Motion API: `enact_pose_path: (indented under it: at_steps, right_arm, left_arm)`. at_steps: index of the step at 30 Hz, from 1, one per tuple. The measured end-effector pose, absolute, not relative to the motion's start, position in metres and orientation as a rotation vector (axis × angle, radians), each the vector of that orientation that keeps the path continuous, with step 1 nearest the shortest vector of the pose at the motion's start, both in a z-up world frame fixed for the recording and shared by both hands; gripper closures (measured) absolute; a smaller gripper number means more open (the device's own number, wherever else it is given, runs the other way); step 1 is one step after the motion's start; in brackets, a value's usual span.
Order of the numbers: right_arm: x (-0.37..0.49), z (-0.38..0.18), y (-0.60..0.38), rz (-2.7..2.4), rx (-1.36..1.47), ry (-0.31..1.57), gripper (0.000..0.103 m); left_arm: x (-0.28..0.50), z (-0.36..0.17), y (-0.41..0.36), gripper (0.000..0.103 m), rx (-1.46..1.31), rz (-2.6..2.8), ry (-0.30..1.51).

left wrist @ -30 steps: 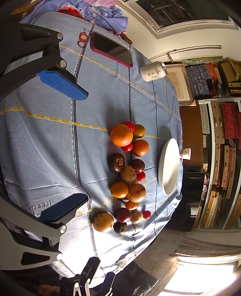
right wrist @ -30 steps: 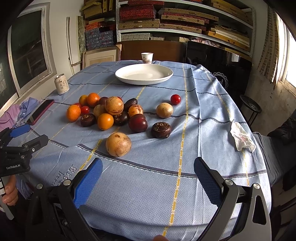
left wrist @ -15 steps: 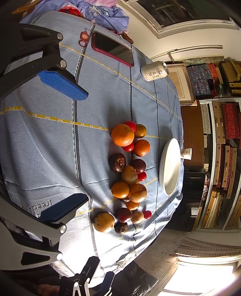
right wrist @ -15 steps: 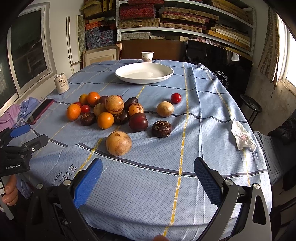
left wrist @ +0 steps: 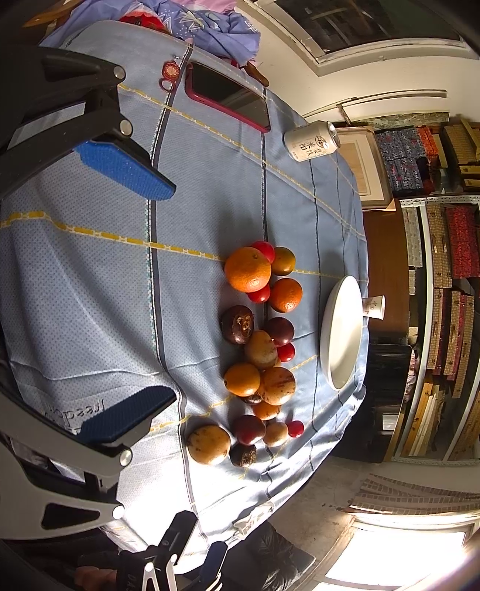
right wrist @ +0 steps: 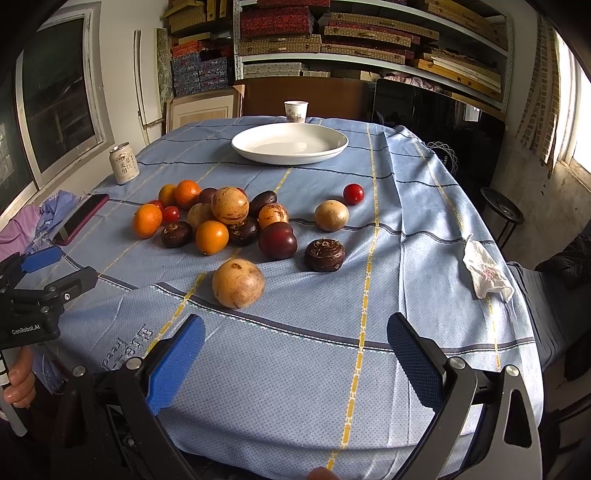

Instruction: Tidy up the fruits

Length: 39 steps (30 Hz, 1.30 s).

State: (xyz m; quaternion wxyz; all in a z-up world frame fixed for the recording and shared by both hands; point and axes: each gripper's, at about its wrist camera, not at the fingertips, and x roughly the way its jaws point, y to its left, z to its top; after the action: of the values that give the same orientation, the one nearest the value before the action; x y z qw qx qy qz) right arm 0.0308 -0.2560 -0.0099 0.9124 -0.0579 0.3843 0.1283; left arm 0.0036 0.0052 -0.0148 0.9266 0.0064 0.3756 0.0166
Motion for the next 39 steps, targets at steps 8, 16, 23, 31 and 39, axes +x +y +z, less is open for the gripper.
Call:
enact_pose_path:
  at_steps: [8,16,23,31,39]
  right_arm:
    - [0.0307,-0.0109,-0.2558,0.265,-0.122,0.795,0.004]
    - [0.0307,-0.0109,-0.2556,0.265,-0.123,0.795,0.004]
    - [0.0311,-0.0113,-0.2553,0.264,-0.121,0.798,0.004]
    - [0.0315,-0.0115,-0.2557,0.265,-0.121,0.796,0.004]
    - [0.0237,-0.0090,-0.2508,0.388,-0.066,0.674,0.004]
  left_arm:
    - [0.0036,-0.0151,0.0052,0.004,0.011,0.033,0.771]
    - [0.0027,-0.0166,0.0040,0.004,0.011,0.033,0.772]
    - [0.0012,-0.0179,0.0022,0.004,0.011,0.030,0.773]
    - [0.0004,-0.0185,0.0013,0.004,0.008,0.031,0.776]
    - [0.0071,-0.0246,0.0103,0.004,-0.050,0.016,0.807]
